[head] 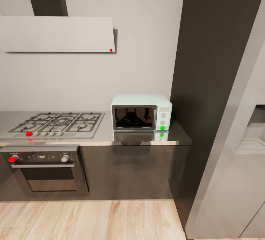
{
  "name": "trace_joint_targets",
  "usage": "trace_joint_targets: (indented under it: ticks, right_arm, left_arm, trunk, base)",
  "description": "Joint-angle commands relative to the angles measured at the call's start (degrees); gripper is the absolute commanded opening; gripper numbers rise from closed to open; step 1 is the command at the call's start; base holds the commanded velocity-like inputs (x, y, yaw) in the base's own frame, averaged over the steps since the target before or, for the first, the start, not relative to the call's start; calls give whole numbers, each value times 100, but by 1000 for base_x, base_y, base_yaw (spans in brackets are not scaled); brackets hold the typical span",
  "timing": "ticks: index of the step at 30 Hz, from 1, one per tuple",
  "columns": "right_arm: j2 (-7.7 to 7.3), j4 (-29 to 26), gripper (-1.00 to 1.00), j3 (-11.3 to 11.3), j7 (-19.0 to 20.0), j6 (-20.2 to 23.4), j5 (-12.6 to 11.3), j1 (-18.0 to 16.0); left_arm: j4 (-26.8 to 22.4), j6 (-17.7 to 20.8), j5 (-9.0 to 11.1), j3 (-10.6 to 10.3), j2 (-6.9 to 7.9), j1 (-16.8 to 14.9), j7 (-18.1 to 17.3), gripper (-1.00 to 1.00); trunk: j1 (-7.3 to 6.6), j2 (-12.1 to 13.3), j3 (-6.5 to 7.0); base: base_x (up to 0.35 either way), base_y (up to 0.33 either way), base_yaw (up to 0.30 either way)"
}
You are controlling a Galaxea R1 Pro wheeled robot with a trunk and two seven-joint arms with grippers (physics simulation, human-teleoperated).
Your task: In the kitchen, take the popcorn bag from the countertop, put it into the microwave, and heat it until the popcorn is cooked so the cooked popcorn ends up inside the bag.
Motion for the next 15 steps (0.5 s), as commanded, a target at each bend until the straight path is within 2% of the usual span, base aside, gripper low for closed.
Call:
trace_joint_targets:
  ticks: [1,15]
  right_arm:
    - [-3,14,-100,-49,12,-29,47,-6]
    - [-3,14,-100,-49,11,-29,47,-6]
  left_arm:
    - [7,-19,58,-48,1,-4,-24,100]
    - [7,-19,58,-49,1,-6,-23,100]
  trunk:
    - [0,-4,-7]
    - [0,-4,-7]
  base:
    - [0,0,0]
    - [0,0,0]
